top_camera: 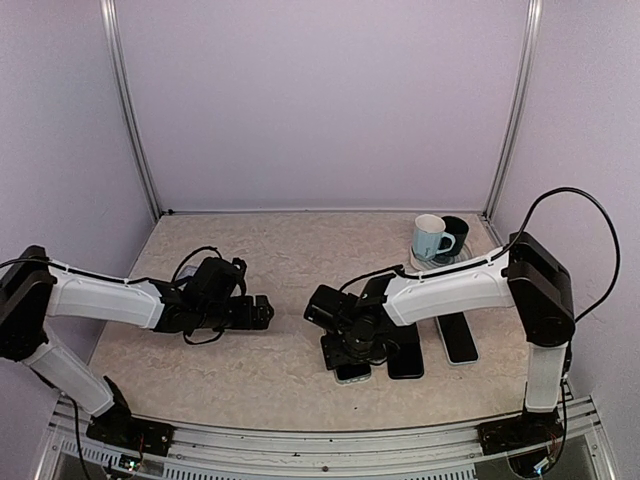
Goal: Put the phone into the phone case
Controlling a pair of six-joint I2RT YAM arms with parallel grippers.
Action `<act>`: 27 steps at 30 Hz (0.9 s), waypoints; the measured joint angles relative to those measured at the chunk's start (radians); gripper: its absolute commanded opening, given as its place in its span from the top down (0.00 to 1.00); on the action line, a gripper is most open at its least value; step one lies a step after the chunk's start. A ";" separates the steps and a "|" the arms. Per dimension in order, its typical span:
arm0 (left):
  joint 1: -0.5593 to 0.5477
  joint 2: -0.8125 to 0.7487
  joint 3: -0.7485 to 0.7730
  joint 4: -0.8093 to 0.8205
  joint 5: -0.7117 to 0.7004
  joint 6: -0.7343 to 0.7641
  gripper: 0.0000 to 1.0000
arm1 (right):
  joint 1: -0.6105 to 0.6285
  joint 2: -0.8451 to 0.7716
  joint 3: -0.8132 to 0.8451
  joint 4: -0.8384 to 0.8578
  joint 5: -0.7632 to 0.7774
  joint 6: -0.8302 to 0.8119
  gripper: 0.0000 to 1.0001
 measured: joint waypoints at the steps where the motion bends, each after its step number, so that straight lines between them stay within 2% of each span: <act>1: 0.002 0.031 0.006 0.035 0.046 0.007 0.04 | 0.000 -0.005 -0.008 0.014 0.000 -0.015 0.67; 5: 0.003 0.110 -0.002 0.150 0.179 0.001 0.04 | 0.000 -0.043 -0.074 0.100 0.001 -0.068 0.70; 11: 0.004 0.115 -0.012 0.340 0.341 -0.024 0.01 | -0.001 -0.125 -0.186 0.254 0.016 -0.161 0.71; 21: 0.005 0.312 -0.011 0.645 0.536 -0.156 0.02 | -0.018 -0.161 -0.200 0.422 0.061 -0.300 0.71; 24: 0.005 0.334 -0.011 0.702 0.566 -0.183 0.05 | -0.026 -0.172 -0.208 0.455 0.065 -0.325 0.71; 27: 0.005 0.336 -0.002 0.742 0.585 -0.197 0.19 | -0.031 -0.175 -0.212 0.472 0.064 -0.343 0.71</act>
